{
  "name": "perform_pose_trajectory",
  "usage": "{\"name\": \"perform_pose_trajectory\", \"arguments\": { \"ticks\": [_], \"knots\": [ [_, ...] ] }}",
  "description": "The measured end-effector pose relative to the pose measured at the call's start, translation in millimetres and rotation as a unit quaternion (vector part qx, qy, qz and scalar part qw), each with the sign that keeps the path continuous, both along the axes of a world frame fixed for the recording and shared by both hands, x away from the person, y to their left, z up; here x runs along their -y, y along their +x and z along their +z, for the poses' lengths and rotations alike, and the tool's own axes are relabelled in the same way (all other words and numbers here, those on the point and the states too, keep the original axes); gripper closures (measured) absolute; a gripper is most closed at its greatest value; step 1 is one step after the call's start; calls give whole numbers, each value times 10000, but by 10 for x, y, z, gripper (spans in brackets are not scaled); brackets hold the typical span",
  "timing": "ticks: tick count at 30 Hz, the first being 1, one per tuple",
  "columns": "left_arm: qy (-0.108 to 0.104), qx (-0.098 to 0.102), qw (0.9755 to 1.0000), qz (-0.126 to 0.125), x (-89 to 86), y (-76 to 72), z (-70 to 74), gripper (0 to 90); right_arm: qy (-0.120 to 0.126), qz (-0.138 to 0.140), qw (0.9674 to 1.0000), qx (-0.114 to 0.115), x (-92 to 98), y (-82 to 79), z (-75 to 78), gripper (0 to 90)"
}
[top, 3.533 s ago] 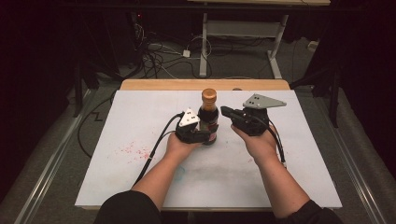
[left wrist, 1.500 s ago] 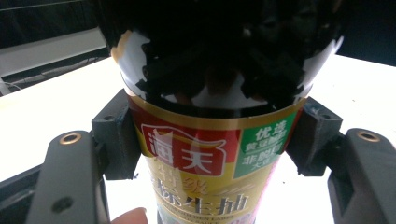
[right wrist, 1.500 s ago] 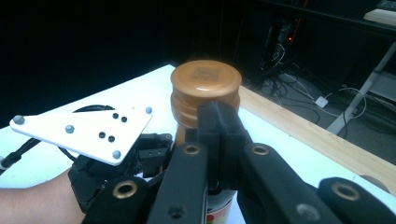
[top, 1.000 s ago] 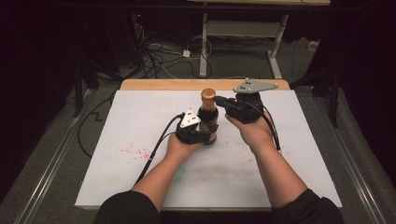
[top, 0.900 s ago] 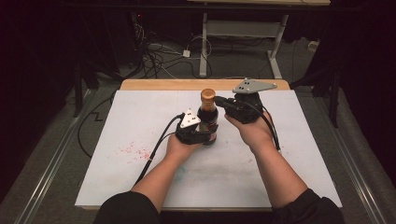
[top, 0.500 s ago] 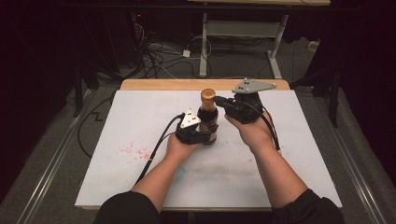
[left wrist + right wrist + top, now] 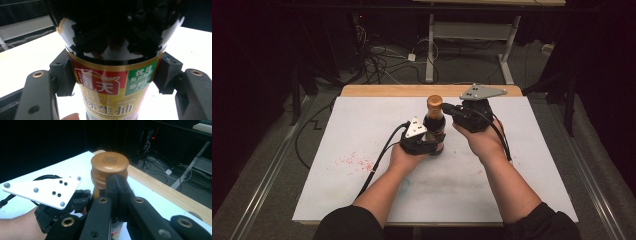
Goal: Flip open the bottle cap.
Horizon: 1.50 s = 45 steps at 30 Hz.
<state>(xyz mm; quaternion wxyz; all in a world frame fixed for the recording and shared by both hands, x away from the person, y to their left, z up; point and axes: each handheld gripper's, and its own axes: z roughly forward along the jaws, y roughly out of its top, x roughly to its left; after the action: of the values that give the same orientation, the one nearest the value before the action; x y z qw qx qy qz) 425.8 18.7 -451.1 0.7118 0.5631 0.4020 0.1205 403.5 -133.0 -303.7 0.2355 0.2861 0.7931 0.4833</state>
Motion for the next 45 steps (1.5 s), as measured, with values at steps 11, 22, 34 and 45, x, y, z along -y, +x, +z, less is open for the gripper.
{"name": "perform_pose_trajectory", "arguments": {
  "ticks": [11, 22, 34, 45],
  "knots": [
    [-37, 3, 10000, 5, -2, 8, -5, 299, -80, -27, 10000, 22, -14, 13, 15, 900],
    [-21, -4, 10000, 24, -3, 14, -2, 301, -117, -42, 9999, 32, -30, 19, 23, 900],
    [210, 234, 9994, -120, 36, -41, -22, 302, 259, 67, 9993, 267, -41, -6, 256, 900],
    [166, 67, 9998, -101, 23, -5, 0, 294, 16, -33, 9997, 231, 30, -59, 234, 900]
  ]
}}
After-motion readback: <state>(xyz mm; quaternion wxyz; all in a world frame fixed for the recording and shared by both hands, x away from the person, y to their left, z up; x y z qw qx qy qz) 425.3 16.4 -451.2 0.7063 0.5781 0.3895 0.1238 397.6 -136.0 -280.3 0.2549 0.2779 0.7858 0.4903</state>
